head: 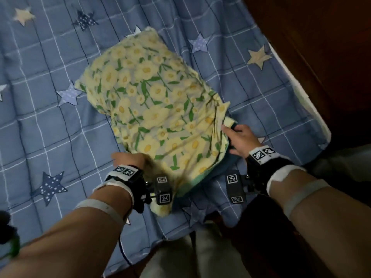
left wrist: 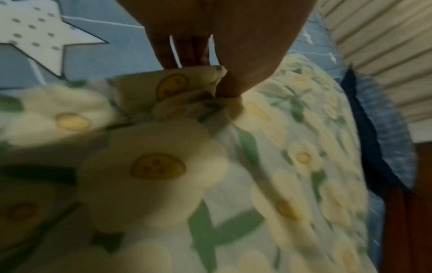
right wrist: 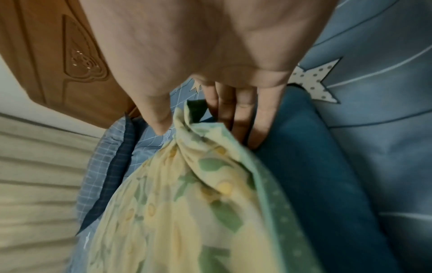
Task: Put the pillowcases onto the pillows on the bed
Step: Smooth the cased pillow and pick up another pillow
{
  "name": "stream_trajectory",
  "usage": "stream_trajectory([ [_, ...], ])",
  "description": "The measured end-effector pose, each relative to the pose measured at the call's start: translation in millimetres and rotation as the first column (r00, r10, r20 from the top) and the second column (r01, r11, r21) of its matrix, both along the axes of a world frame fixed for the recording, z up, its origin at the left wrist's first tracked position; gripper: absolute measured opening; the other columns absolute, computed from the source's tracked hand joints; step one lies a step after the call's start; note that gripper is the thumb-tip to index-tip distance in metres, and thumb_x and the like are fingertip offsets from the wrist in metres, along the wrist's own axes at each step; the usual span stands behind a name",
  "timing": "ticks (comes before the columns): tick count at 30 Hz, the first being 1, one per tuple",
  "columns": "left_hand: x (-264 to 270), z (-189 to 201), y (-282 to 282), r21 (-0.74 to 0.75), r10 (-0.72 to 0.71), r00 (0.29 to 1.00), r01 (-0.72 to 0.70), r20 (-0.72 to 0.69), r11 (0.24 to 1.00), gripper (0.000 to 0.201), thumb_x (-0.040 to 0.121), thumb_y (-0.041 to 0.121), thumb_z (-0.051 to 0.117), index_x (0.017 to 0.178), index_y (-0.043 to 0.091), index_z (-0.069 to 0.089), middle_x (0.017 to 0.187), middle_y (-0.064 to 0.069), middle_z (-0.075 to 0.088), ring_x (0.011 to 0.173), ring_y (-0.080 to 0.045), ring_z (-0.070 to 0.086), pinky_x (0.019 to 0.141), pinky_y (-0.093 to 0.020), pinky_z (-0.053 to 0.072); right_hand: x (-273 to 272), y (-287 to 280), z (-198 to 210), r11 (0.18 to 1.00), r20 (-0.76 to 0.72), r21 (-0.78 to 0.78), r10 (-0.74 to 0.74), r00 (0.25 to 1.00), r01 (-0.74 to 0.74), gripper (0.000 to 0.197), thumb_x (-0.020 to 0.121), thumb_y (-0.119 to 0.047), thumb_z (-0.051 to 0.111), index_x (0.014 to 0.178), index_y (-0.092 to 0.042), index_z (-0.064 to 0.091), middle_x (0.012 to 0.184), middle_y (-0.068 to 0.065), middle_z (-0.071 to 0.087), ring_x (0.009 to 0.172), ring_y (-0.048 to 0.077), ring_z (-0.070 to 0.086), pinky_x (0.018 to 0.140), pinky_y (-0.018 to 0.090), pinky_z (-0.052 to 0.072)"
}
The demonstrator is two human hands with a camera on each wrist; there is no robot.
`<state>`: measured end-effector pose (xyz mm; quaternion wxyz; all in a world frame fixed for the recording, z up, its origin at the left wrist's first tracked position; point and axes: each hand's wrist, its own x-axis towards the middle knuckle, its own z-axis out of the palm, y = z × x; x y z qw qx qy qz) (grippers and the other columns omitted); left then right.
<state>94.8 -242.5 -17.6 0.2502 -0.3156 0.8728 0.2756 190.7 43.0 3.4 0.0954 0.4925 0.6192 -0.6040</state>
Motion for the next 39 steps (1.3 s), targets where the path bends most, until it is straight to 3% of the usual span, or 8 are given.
stream_trajectory([
  [4,-16.7,15.5,41.4,0.053,-0.086,0.961,0.104,-0.264,0.993,0.034,0.072,0.019,0.07,0.098,0.009,0.05,0.106,-0.015,0.057,0.092,-0.035,0.058,0.075,-0.039,0.049,-18.0,23.5,-39.4,0.993,0.04,0.096,-0.074,0.996,0.07,0.084,0.049,-0.072,0.069,0.117,-0.032,0.041,0.118,0.004,0.062,0.1,0.029,0.065,0.09,0.05,0.055],
  [12,-24.3,1.0,144.1,0.116,-0.44,0.868,0.473,-0.231,0.873,0.029,0.077,0.035,0.065,0.1,0.02,0.054,0.111,-0.012,0.054,0.101,-0.031,0.054,0.09,-0.039,0.05,-19.1,69.9,-35.5,0.933,0.061,0.31,0.174,0.983,-0.185,0.023,0.09,-0.005,0.052,0.097,-0.021,0.066,0.085,0.001,0.061,0.071,0.018,0.056,0.054,0.018,0.043],
  [16,-19.7,-2.7,180.5,-0.002,-0.448,0.885,0.451,-0.126,0.893,0.037,0.082,0.04,0.063,0.11,0.018,0.054,0.121,-0.013,0.048,0.113,-0.035,0.049,0.091,-0.037,0.041,52.7,130.1,-43.7,0.885,0.404,0.295,0.225,0.887,-0.359,0.013,0.09,-0.008,0.056,0.094,-0.013,0.067,0.096,0.012,0.064,0.079,0.023,0.053,0.068,0.023,0.041],
  [19,-17.2,-3.2,211.4,-0.054,-0.48,0.875,0.477,-0.062,0.877,0.047,0.083,0.042,0.061,0.118,0.014,0.049,0.125,-0.016,0.046,0.116,-0.04,0.048,0.099,-0.047,0.044,82.6,139.1,-60.2,0.905,0.346,0.177,0.311,0.885,-0.387,0.015,0.085,0.003,0.057,0.083,-0.008,0.067,0.09,0.02,0.069,0.082,0.034,0.065,0.078,0.042,0.056],
  [22,-11.6,-3.4,243.5,-0.086,-0.566,0.813,0.56,-0.137,0.824,0.043,0.082,0.036,0.063,0.116,0.011,0.052,0.121,-0.017,0.049,0.11,-0.04,0.052,0.095,-0.049,0.046,79.5,144.8,-78.1,0.86,0.289,0.249,0.373,0.882,-0.446,0.021,0.081,0.005,0.059,0.074,-0.014,0.064,0.081,0.013,0.067,0.086,0.034,0.066,0.071,0.028,0.047],
  [28,9.8,-13.8,308.6,0.025,-0.877,0.435,0.898,-0.203,0.439,0.038,0.08,0.034,0.062,0.118,0.035,0.06,0.121,0.0,0.052,0.105,-0.027,0.06,0.091,-0.043,0.052,84.1,203.6,-75.6,0.832,0.374,0.511,0.009,0.927,-0.214,0.047,0.08,-0.009,0.062,0.124,-0.016,0.049,0.137,0.016,0.036,0.111,0.037,0.049,0.095,0.039,0.041],
  [33,28.9,-36.9,339.5,0.022,-0.968,-0.141,0.99,0.206,-0.14,0.069,0.074,0.055,0.065,0.136,0.047,0.037,0.139,0.007,0.049,0.121,-0.028,0.057,0.097,-0.046,0.05,106.5,262.2,-78.1,0.859,0.373,0.506,-0.132,0.919,-0.082,0.077,0.082,-0.012,0.053,0.15,-0.027,0.019,0.157,0.01,0.016,0.133,0.037,0.039,0.112,0.041,0.035],
  [39,35.2,-46.5,351.3,-0.037,-0.924,-0.199,0.974,0.325,-0.223,0.039,0.088,0.047,0.061,0.126,0.037,0.057,0.13,0.0,0.061,0.117,-0.028,0.06,0.088,-0.033,0.048,106.2,299.1,-88.9,0.798,0.365,0.549,0.037,0.93,-0.248,0.058,0.086,-0.01,0.061,0.138,-0.02,0.038,0.132,0.022,0.051,0.115,0.041,0.054,0.098,0.044,0.046],
])
